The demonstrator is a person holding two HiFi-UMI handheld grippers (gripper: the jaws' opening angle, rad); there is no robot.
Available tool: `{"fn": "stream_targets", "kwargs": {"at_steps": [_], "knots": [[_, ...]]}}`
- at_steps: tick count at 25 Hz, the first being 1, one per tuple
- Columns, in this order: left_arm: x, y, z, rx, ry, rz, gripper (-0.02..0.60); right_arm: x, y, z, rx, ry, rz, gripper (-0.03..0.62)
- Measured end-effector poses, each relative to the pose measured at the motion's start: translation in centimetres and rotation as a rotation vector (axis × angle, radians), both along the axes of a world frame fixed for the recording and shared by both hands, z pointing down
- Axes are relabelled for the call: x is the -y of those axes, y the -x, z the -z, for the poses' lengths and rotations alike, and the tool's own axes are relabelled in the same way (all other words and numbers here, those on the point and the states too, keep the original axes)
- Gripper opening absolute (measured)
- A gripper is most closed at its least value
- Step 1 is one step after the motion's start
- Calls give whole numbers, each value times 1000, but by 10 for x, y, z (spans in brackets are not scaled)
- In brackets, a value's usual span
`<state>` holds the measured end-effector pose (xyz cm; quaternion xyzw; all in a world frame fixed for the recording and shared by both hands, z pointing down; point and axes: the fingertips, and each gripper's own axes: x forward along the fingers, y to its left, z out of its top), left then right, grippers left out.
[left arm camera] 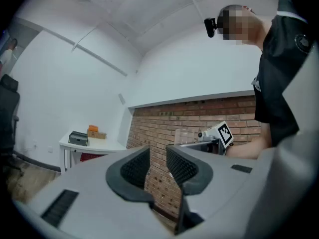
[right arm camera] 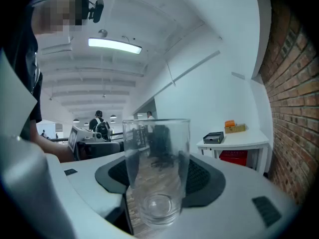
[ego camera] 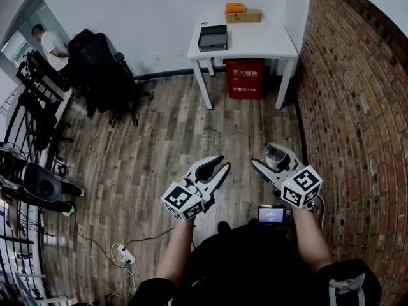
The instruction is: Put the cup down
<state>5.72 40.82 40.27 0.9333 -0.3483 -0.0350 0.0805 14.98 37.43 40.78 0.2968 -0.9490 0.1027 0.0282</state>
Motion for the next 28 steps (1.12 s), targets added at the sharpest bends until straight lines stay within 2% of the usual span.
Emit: {"fn": "stream_targets", "kwargs": {"at_steps": [28], "knots": [[-3,-2,-5,-12,24,-1,95,-3,-6,-3,25,25,0,282]]}}
